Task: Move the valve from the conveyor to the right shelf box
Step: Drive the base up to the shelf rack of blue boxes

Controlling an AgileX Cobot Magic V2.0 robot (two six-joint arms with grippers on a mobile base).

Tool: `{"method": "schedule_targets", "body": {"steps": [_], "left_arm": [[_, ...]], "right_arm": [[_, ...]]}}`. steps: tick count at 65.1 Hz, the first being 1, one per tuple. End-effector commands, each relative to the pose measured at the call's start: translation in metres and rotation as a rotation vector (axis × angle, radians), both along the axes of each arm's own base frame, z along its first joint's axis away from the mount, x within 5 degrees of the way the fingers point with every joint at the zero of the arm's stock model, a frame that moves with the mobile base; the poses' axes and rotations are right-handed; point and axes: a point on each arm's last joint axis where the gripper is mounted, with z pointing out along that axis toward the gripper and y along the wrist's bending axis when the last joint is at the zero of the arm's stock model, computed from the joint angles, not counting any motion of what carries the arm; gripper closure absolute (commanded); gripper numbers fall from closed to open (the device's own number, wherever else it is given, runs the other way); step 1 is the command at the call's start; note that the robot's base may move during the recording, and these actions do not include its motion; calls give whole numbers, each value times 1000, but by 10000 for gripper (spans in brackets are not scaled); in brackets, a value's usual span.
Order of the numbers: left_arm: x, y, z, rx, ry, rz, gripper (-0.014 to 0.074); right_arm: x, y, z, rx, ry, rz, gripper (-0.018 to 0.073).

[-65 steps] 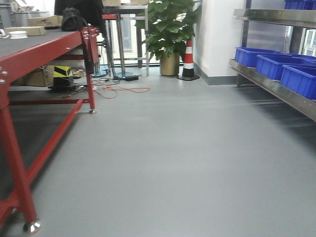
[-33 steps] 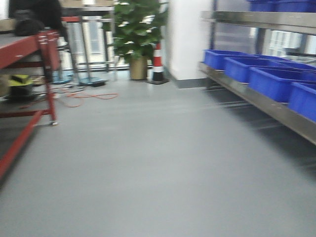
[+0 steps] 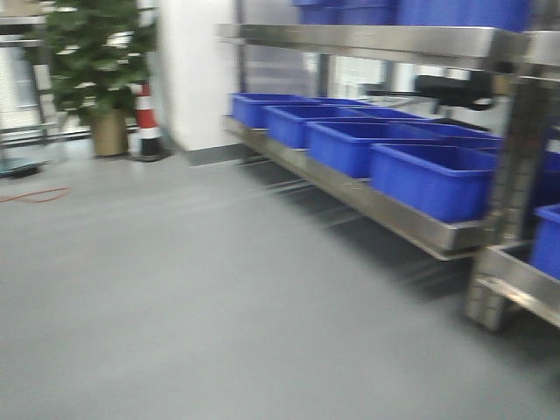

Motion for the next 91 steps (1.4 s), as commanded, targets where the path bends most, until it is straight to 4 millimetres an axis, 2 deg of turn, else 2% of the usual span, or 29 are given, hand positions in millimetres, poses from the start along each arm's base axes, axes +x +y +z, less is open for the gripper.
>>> {"method": "schedule_targets", "body": {"steps": [1, 25, 91], "left_arm": [[1, -2, 12, -9, -111, 3, 708], [5, 0, 22, 4, -236, 11, 708], [5, 0, 22, 4, -236, 11, 708]], "right_arm": [[-2, -1, 14, -2, -103, -12, 713], [-2, -1, 14, -2, -103, -12, 713], [-2, -1, 14, -2, -103, -12, 713]]}}
